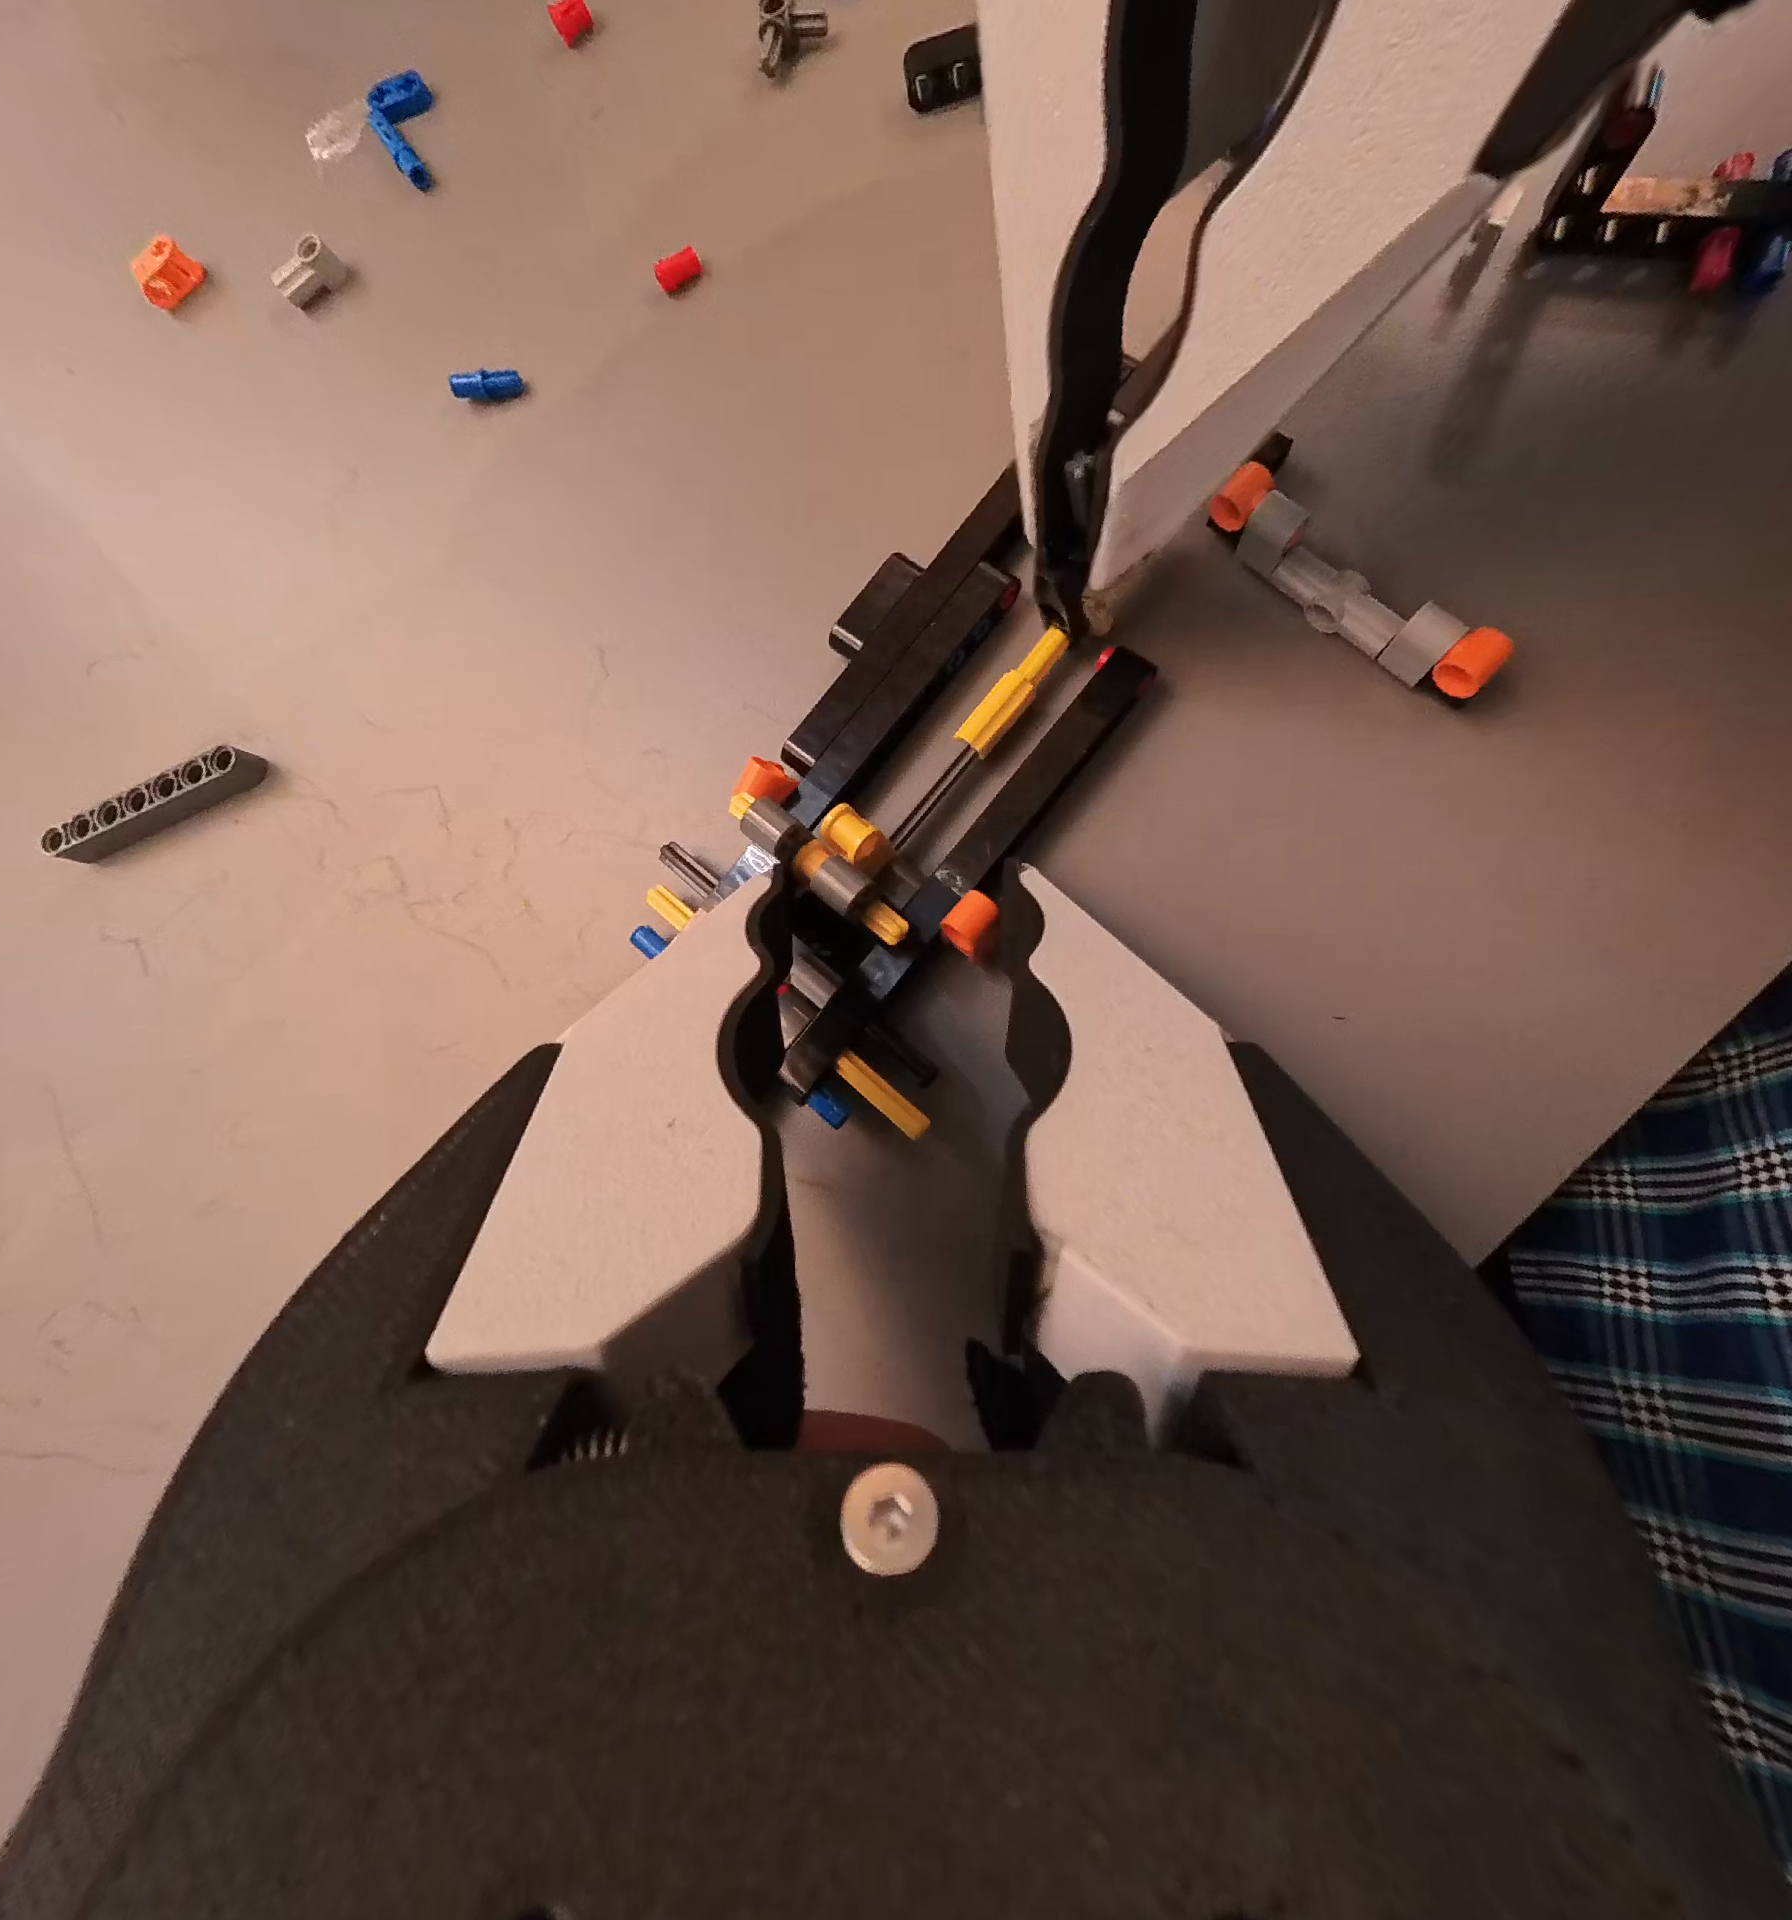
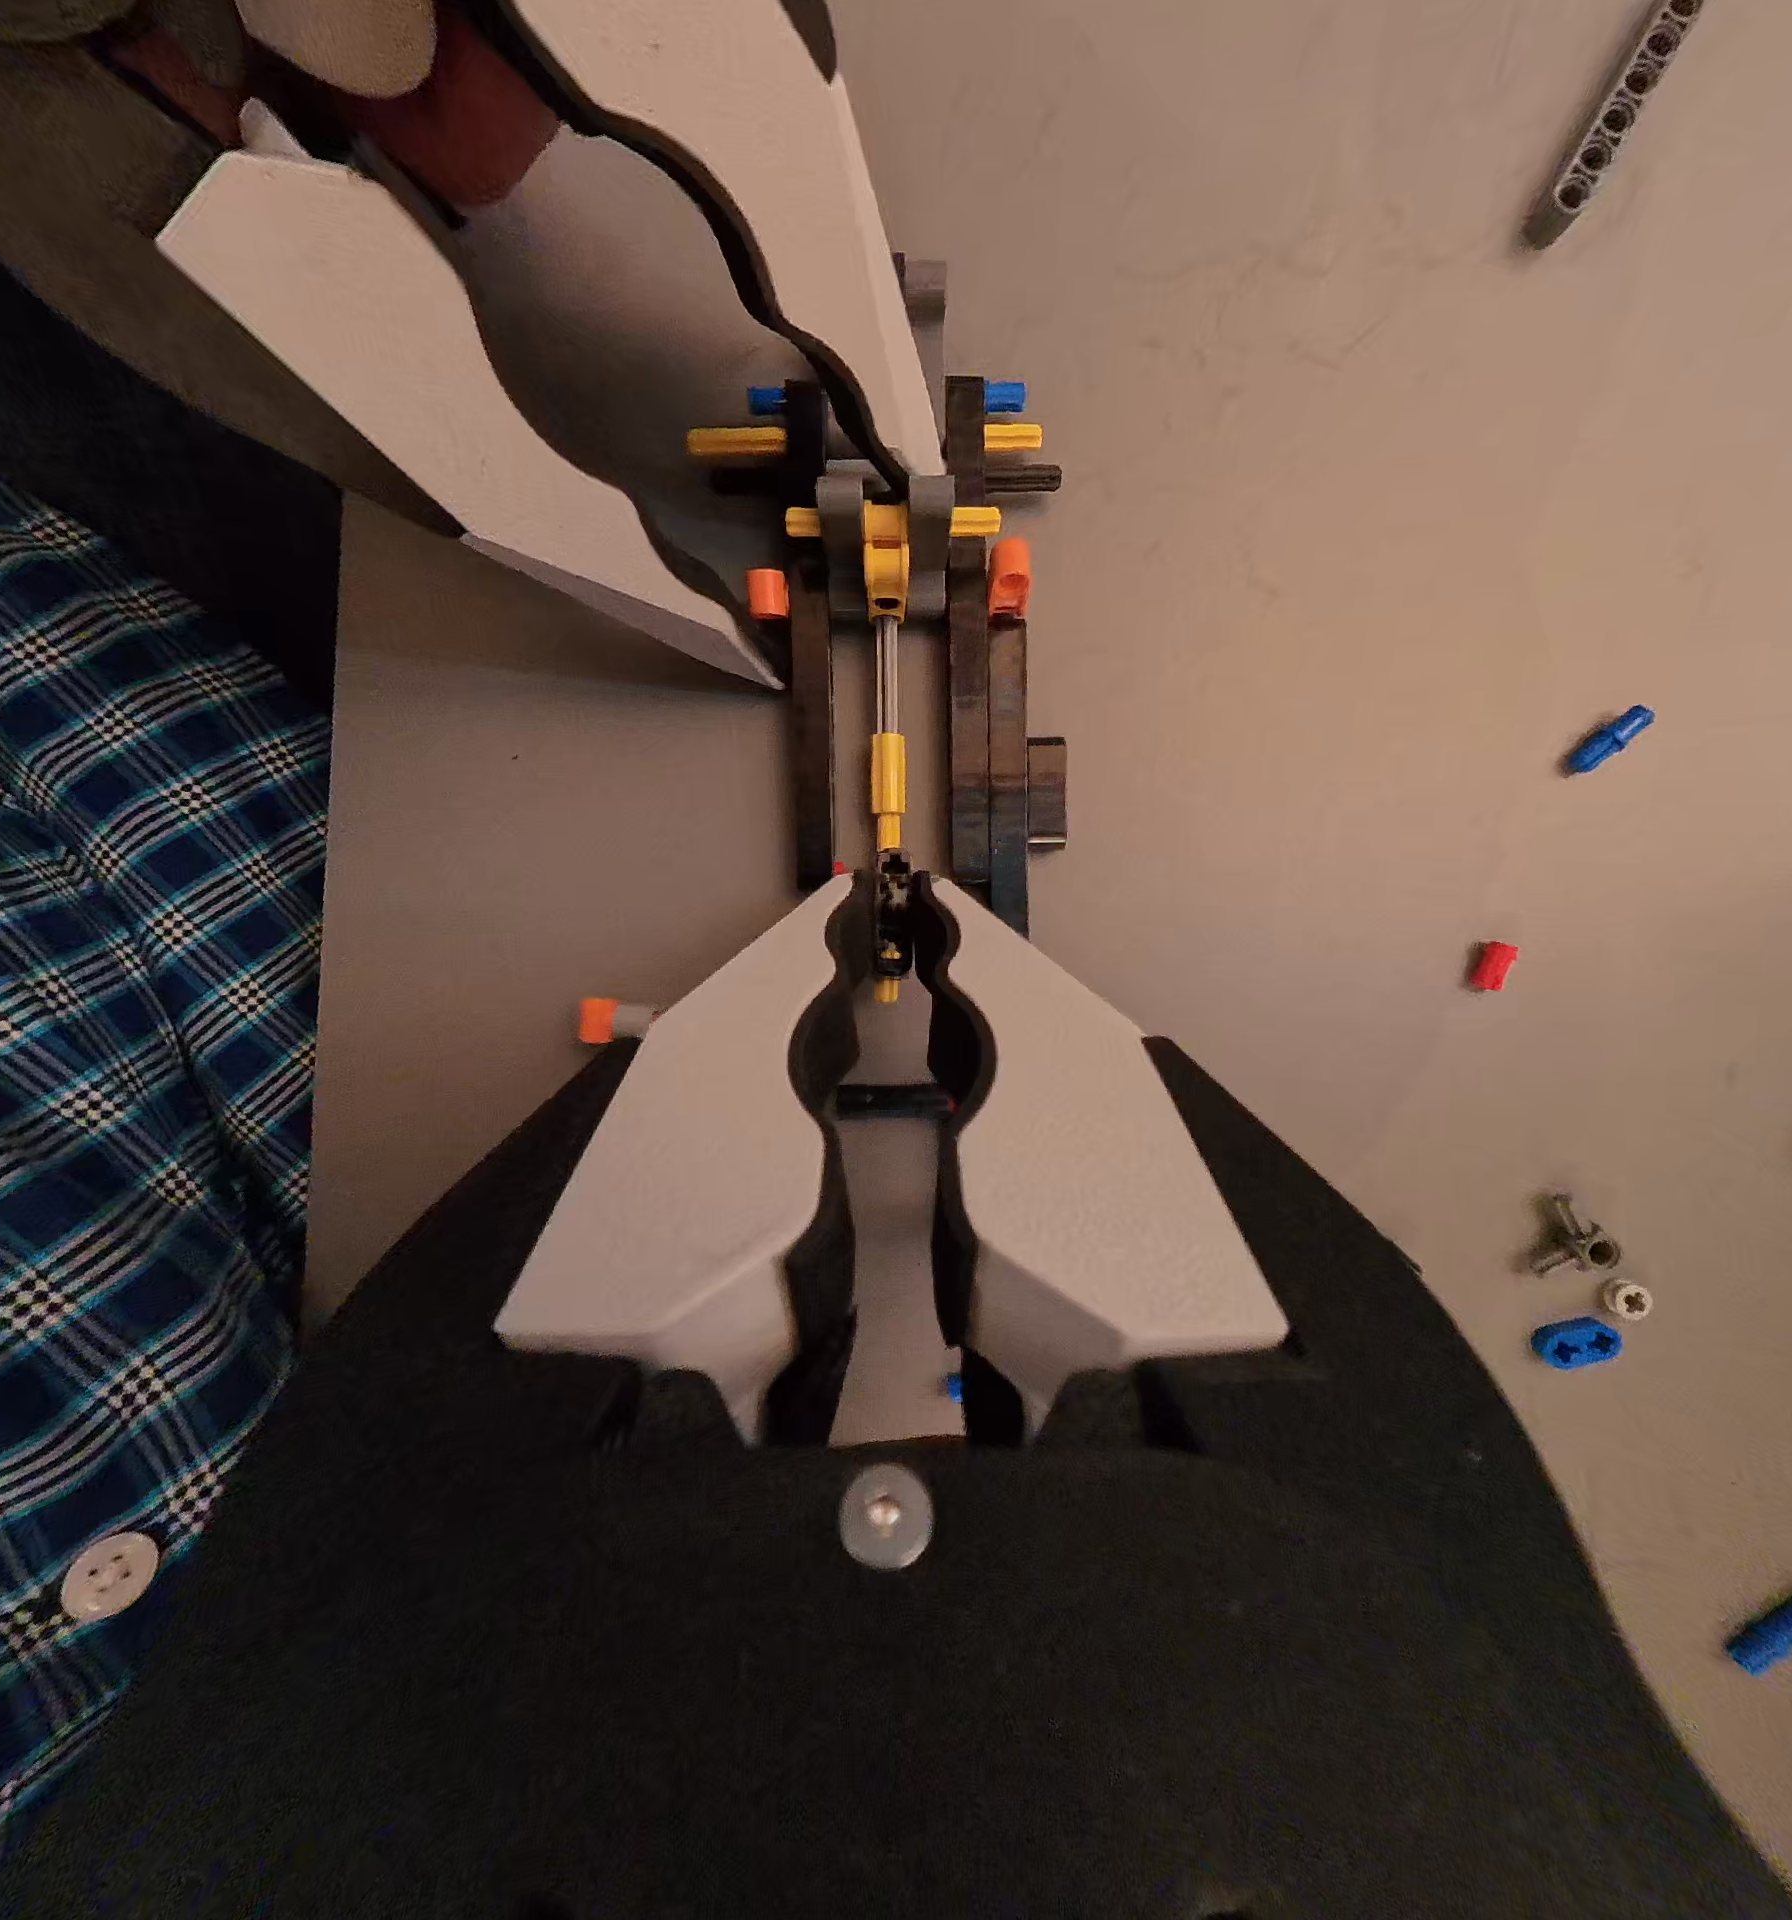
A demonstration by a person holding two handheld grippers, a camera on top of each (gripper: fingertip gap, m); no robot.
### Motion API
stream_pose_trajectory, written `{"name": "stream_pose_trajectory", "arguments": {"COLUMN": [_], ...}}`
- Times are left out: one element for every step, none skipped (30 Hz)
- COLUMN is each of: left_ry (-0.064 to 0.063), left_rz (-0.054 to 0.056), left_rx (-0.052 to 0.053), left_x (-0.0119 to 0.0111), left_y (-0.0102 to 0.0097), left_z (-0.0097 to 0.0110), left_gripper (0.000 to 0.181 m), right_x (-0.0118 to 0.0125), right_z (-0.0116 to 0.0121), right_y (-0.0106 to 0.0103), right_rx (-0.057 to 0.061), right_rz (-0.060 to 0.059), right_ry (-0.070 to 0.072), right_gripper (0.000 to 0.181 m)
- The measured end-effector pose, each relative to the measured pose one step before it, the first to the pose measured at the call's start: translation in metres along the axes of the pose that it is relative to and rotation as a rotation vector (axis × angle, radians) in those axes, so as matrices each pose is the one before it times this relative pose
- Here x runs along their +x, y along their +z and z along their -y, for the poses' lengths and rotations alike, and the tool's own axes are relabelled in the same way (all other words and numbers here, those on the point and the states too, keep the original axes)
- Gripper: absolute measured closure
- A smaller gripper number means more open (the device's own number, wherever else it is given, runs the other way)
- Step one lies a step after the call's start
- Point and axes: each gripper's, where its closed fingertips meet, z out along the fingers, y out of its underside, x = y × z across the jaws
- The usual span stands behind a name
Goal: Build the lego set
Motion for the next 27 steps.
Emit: {"name": "stream_pose_trajectory", "arguments": {"left_ry": [0.0013,-0.0015,-0.0006,-0.0013,-0.0015,-0.0011,-0.0005,-0.0005,-0.0006,-0.0004,-0.0006,0.0003,-0.0002,-0.0005,0.0002,0.0003,-0.0007,0.0004,0.0004,-0.0002,0.0003,-0.0008,-0.0021,-0.0011,0.0006,-0.0004,0.0007], "left_rz": [0.0001,-0.0004,-0.0006,-0.0007,-0.0002,0.0001,0.0002,0.0004,0.0001,0.0003,0.0,-0.0001,0.0001,-0.0004,-0.0007,0.0001,-0.0002,0.0,-0.0001,-0.0002,-0.0001,-0.0006,-0.0005,0.0003,0.0006,0.0006,0.0007], "left_rx": [0.0011,0.0008,0.001,0.0016,0.0018,0.0016,0.0015,0.0011,0.0015,0.0018,0.001,0.0004,0.0002,0.0001,0.0006,0.0012,0.0009,0.0004,0.0004,0.0004,0.0005,0.0005,0.0006,0.0001,0.0002,0.0004,0.0002], "left_x": [-0.0001,-0.00002,-0.00002,-0.00003,0.00003,0.00005,0.00001,-0.00008,0.00011,0.00001,0.00001,-0.00001,-0.00015,-0.00009,0.00012,-0.00007,0.00002,-0.00004,-0.00001,-0.00005,0.00003,-0.00001,-0.00006,-0.00006,-0.00004,-0.00002,-0.00006], "left_y": [0.00001,0.00003,-0.00002,0.00008,-0.00003,-0.00003,0.00003,0.0,0.00005,-0.00008,0.00007,0.00003,-0.00001,-0.00002,-0.00002,0.00008,-0.00002,0.00003,0.00003,0.00002,-0.00003,0.00001,0.0,-0.00001,0.00003,-0.00004,0.00003], "left_z": [-0.00008,0.00002,-0.00001,-0.00003,0.00004,0.00005,-0.00003,0.00005,0.00002,0.00002,-0.00003,0.00006,0.00012,-0.00006,0.00002,0.0,0.00002,0.00006,0.00006,0.00002,0.00001,0.00016,-0.00004,-0.00002,0.00007,-0.00001,0.00007], "left_gripper": [0.143,0.143,0.143,0.143,0.143,0.143,0.143,0.143,0.143,0.143,0.143,0.143,0.143,0.143,0.143,0.143,0.143,0.143,0.143,0.143,0.143,0.143,0.143,0.143,0.143,0.143,0.143], "right_x": [0.00126,0.0007,0.00005,-0.00042,-0.00034,-0.00028,-0.00022,0.0,-0.00038,0.00026,-0.00014,-0.00022,0.00004,-0.00038,-0.00058,0.00031,0.00011,0.00024,0.00068,0.00049,-0.00055,-0.00034,-0.00031,-0.0004,-0.00011,0.00004,0.00015], "right_z": [0.00016,0.00027,0.00027,0.00036,0.00027,0.00006,0.00026,0.00063,0.0002,-0.00049,-0.00017,-0.00007,-0.00019,0.00033,0.0004,-0.00053,-0.00007,0.00017,0.00014,0.00015,0.00049,0.00034,0.00052,0.00028,0.00011,-0.00011,-0.0001], "right_y": [0.00005,0.00007,0.00027,0.00018,0.00013,0.00013,-0.00002,-0.00014,-0.00003,0.00009,-0.00006,-0.00006,-0.00014,-0.00021,-0.00019,0.00013,-0.00001,0.00002,-0.00007,0.0,0.00018,0.00026,0.00035,0.00021,-0.00014,-0.0001,-0.00019], "right_rx": [-0.0027,-0.001,0.002,0.0036,0.0047,0.0053,0.0085,0.0132,0.0128,0.0097,0.012,0.0112,0.0097,0.0124,0.015,0.0092,0.0113,0.0115,0.0096,0.0085,0.0108,0.0131,0.0134,0.0119,0.0128,0.0143,0.0136], "right_rz": [0.0018,0.0044,0.007,0.0085,0.0061,0.0042,0.0019,0.0005,0.0021,-0.0004,0.0034,0.0031,0.0017,0.0018,-0.002,-0.0036,0.0007,-0.0024,-0.006,-0.0055,-0.0024,-0.0041,0.0012,0.0027,0.0016,0.0052,0.0073], "right_ry": [0.0064,0.0078,0.0065,0.007,0.0055,0.0037,0.0028,0.0036,0.0001,0.0041,0.0073,0.0025,0.0023,-0.0085,-0.0246,-0.0008,0.0106,0.0002,0.0009,-0.0006,-0.0126,-0.0099,0.004,0.0003,-0.0068,0.0071,0.013], "right_gripper": [0.177,0.177,0.177,0.177,0.177,0.177,0.177,0.177,0.177,0.177,0.177,0.177,0.177,0.177,0.177,0.177,0.177,0.177,0.177,0.177,0.176,0.176,0.177,0.177,0.177,0.177,0.177]}}
